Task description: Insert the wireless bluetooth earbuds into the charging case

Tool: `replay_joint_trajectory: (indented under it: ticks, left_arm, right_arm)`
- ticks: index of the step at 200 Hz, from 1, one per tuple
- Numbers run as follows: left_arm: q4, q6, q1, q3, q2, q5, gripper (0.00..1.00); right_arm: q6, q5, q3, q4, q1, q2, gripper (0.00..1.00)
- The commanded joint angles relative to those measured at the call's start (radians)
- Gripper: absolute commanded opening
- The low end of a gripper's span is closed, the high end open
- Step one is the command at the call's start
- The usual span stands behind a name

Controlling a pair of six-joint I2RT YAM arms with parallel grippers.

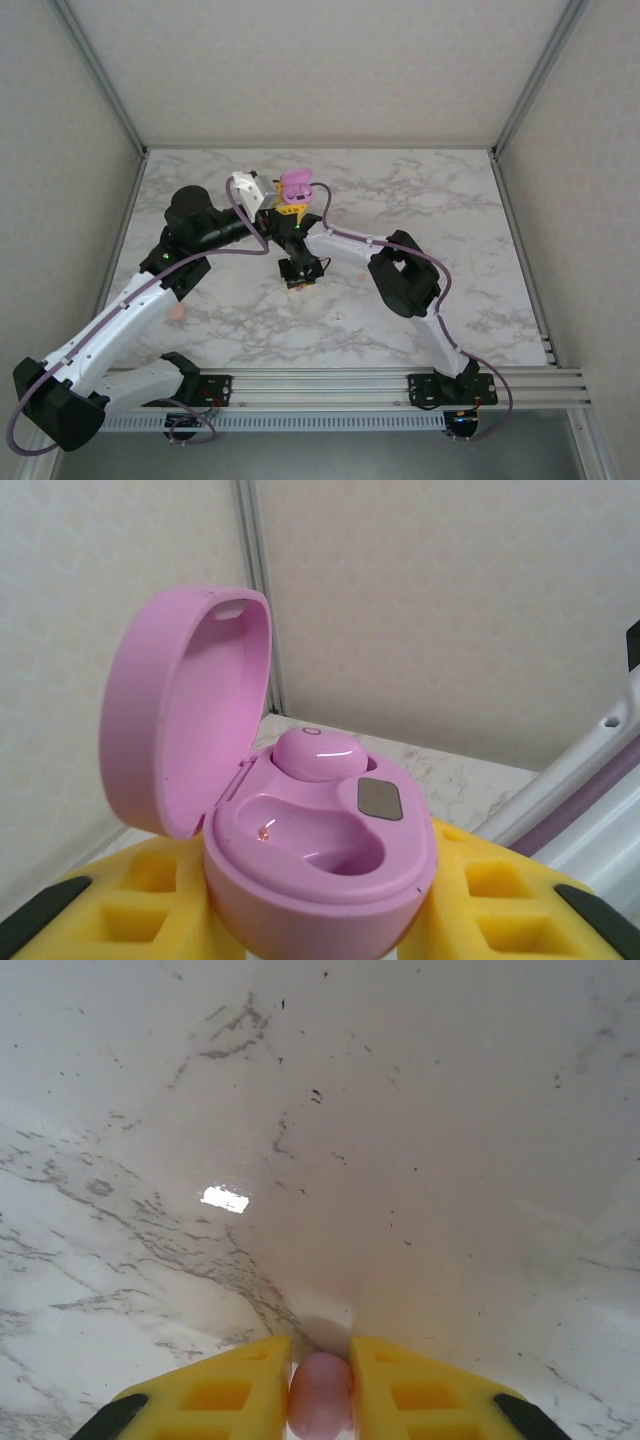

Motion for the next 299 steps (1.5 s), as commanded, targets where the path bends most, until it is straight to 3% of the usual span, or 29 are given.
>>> replay_joint_trajectory:
  ticks: [1,51,82,145,204,299]
  left_arm:
    - [-0.002,0.006,-0.008,0.038,-0.008,-0.011,0.29]
    - [-0.006,0.006,-0.008,0.04,-0.006,-0.017,0.29]
    - [0.002,-0.001,-0.008,0.041,0.011,-0.013,0.29]
    - [0.037,-0.023,-0.008,0.029,0.069,-0.007,0.29]
    - [0.066,-0.027,-0.009,0.025,0.156,0.018,0.29]
    - [0.155,-0.023,-0.038,0.02,0.261,0.068,0.29]
  right_arm:
    - [-0.021,0.049,-0.005,-0.073,0.01,0.001,0.2]
    - [0.001,-0.012,-0.202,0.076,-0.061,-0.195,0.2]
    - [0.025,-0.119,-0.371,0.21,-0.157,-0.381,0.2]
    - [0.044,-0.346,-0.553,0.323,-0.378,-0.672,0.21]
    - [0.082,-0.514,-0.545,0.341,-0.532,-0.92,0.22]
    - [0.182,-0.665,-0.416,0.494,-0.535,-1.007,0.23]
